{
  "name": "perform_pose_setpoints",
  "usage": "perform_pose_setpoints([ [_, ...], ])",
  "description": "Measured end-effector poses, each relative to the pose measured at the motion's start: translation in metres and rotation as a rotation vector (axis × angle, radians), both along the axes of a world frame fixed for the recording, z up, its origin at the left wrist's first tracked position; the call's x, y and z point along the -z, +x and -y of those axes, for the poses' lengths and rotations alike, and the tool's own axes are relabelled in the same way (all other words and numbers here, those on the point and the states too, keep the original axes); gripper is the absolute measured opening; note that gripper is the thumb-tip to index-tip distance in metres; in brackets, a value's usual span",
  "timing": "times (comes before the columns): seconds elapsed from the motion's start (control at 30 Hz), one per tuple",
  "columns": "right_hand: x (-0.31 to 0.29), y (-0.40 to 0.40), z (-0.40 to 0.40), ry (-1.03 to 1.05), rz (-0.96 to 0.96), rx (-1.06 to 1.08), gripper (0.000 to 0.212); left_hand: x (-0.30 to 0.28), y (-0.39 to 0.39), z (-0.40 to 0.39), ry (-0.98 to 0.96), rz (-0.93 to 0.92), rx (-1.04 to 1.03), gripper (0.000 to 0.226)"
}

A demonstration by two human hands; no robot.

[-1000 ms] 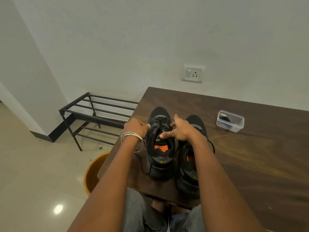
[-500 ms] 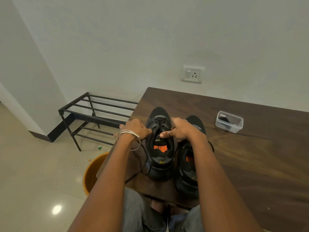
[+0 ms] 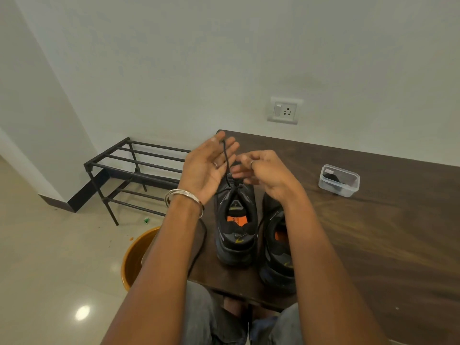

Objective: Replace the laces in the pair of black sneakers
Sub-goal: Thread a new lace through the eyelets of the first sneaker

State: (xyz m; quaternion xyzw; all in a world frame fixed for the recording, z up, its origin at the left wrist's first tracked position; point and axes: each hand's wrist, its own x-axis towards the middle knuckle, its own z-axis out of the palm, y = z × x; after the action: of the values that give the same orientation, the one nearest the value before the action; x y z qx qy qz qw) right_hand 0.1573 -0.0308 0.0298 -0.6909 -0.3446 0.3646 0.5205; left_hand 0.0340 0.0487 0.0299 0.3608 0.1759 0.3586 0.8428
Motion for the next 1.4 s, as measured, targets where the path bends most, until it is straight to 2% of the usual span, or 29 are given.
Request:
perform_pose_setpoints([
  [0.1, -0.005, -0.005, 0.002, 0.016, -0.215, -0.12, 0.029, -0.001, 0.007, -0.001, -0.141, 0.148, 0.036, 0.047],
  [0.23, -0.009, -0.002, 0.007, -0.032, -0.243, -0.166, 0.028, 0.006, 0.009, -0.011, -0.194, 0.208, 0.026, 0.051],
  [0.4, -0.011, 0.016, 0.018, -0.04, -0.229, 0.061, 0.015, 0.023, 0.001, -0.032, -0.285, 0.178, -0.167, 0.02],
  [0.47, -0.01, 0.025, 0.021, -0.01, -0.16, 0.208, 0.012, 0.029, -0.003, -0.038, -0.307, 0.137, -0.244, 0.014],
  [0.53, -0.01, 0.033, 0.023, 0.002, -0.051, 0.309, 0.011, 0.035, -0.004, -0.04, -0.295, 0.018, -0.304, 0.008],
  [0.6, -0.009, 0.036, 0.026, -0.048, 0.086, 0.303, 0.019, 0.045, -0.001, -0.043, -0.174, -0.294, -0.359, 0.024],
  [0.67, -0.009, 0.034, 0.026, -0.097, 0.166, 0.255, 0.026, 0.057, 0.002, -0.044, 0.092, -0.733, -0.404, 0.04],
  [0.73, -0.006, 0.03, 0.022, -0.1, 0.195, 0.208, 0.022, 0.061, 0.003, -0.039, 0.426, -1.065, -0.445, 0.034],
  [0.77, -0.005, 0.027, 0.019, -0.093, 0.202, 0.19, 0.018, 0.06, 0.004, -0.037, 0.574, -1.127, -0.459, 0.029],
  [0.83, -0.002, 0.021, 0.011, -0.085, 0.212, 0.166, 0.006, 0.054, 0.007, -0.033, 0.819, -1.014, -0.399, 0.026],
  [0.9, 0.0, 0.015, 0.005, -0.073, 0.217, 0.147, 0.005, 0.049, 0.012, -0.03, 1.006, -0.854, -0.224, 0.028],
  [1.0, 0.004, 0.009, -0.001, -0.045, 0.21, 0.141, 0.008, 0.055, 0.021, -0.03, 1.209, -0.892, -0.133, 0.015],
  [1.1, 0.005, 0.011, -0.001, -0.049, 0.22, 0.151, 0.006, 0.053, 0.019, -0.026, 1.076, -0.914, -0.257, 0.012],
  [1.2, 0.006, 0.015, 0.001, -0.061, 0.235, 0.163, 0.015, 0.05, 0.011, -0.027, 0.948, -0.917, -0.374, 0.014],
  [1.27, 0.006, 0.017, 0.001, -0.075, 0.227, 0.163, 0.018, 0.05, 0.008, -0.029, 0.923, -0.991, -0.418, 0.016],
  [1.4, 0.007, 0.014, 0.0, -0.097, 0.235, 0.139, 0.01, 0.054, 0.009, -0.031, 0.921, -1.098, -0.412, 0.019],
])
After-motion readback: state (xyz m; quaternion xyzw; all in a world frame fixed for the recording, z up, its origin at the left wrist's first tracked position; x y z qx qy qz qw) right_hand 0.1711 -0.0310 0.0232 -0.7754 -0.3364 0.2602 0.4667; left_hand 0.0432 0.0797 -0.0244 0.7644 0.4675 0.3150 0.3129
